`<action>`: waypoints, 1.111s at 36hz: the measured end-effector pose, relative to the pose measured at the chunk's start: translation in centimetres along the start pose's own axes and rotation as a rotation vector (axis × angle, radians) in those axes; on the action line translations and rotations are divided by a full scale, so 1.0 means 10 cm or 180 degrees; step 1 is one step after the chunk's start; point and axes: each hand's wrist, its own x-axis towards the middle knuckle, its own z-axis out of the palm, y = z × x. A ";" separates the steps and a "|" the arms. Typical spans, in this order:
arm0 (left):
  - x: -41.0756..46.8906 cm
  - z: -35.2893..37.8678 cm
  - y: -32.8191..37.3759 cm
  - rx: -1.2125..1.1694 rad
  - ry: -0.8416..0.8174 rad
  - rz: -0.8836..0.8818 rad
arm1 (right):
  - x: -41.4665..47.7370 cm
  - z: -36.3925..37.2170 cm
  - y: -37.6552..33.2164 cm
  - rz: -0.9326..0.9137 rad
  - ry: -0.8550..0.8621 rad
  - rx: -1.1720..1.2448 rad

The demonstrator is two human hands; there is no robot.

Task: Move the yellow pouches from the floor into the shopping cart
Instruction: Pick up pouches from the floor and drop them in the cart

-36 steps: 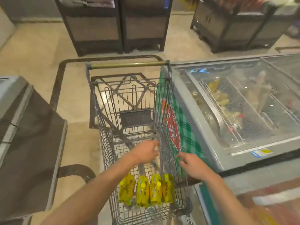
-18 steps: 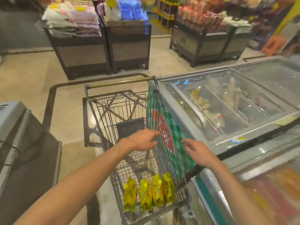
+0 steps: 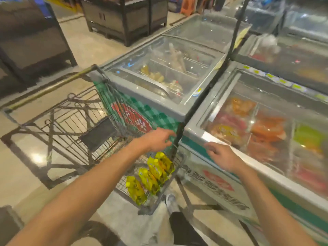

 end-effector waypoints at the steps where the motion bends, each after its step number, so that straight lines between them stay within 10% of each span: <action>1: 0.01 0.03 0.10 0.0012 -0.0014 0.0095 | -0.16 0.03 0.05 0.0115 0.0028 0.0032; 40: -0.96 2.23 4.85 0.0993 -0.1081 0.3154 | -5.67 1.17 1.59 0.3253 0.1755 0.1292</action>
